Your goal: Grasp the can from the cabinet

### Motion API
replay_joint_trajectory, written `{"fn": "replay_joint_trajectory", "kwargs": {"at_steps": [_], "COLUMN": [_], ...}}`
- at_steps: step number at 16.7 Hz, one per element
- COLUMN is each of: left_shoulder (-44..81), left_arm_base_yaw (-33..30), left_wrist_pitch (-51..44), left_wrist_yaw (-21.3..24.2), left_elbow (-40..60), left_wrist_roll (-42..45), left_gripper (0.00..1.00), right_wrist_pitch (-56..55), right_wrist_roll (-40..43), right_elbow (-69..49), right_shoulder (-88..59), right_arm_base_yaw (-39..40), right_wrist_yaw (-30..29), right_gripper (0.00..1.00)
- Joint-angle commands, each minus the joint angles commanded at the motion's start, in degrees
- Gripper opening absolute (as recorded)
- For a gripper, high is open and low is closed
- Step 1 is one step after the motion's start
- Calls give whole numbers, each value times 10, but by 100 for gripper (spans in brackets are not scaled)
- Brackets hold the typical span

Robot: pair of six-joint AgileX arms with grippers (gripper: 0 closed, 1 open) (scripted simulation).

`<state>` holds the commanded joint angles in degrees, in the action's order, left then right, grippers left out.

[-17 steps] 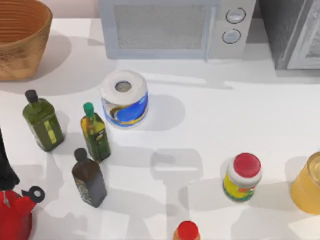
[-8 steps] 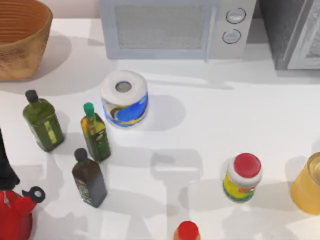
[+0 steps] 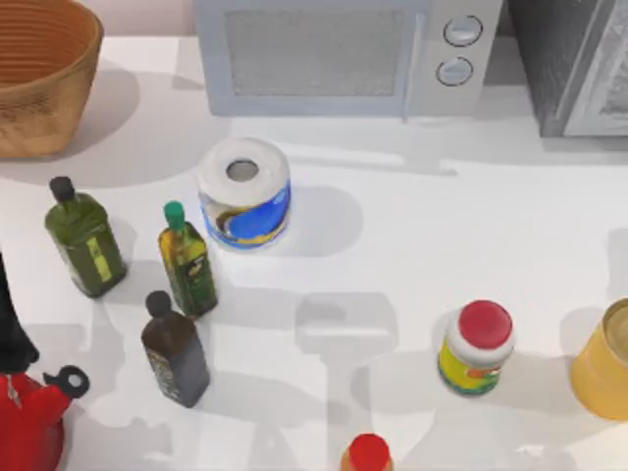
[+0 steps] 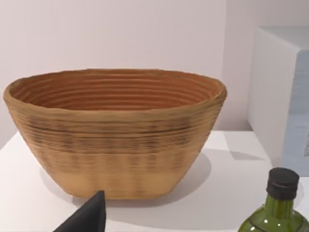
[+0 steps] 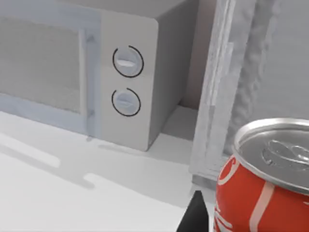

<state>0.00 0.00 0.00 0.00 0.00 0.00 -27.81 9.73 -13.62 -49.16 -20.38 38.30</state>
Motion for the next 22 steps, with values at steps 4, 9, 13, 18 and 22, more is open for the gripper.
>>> {"fn": "replay_joint_trajectory", "kwargs": {"at_steps": [4,9,13,18,22], "left_shoulder": [0,0,0,0,0], "left_arm_base_yaw": [0,0,0,0,0], "left_wrist_pitch": [0,0,0,0,0], "left_wrist_yaw": [0,0,0,0,0], "left_elbow": [0,0,0,0,0], "left_wrist_roll": [0,0,0,0,0], "left_gripper": [100,100,100,100,100], "right_wrist_pitch": [-133,-279,-357,-388,-371], "right_wrist_roll": [46,96,123,134,133], "right_elbow": [-67,-139,-177,-192,-201], "right_shoulder": [-247,-525,-676,-734,-742], "right_arm_base_yaw": [-96,-202,-258,-280,-277], "right_wrist_yaw": [180,377,485,528,514], "right_gripper": [0,0,0,0,0]}}
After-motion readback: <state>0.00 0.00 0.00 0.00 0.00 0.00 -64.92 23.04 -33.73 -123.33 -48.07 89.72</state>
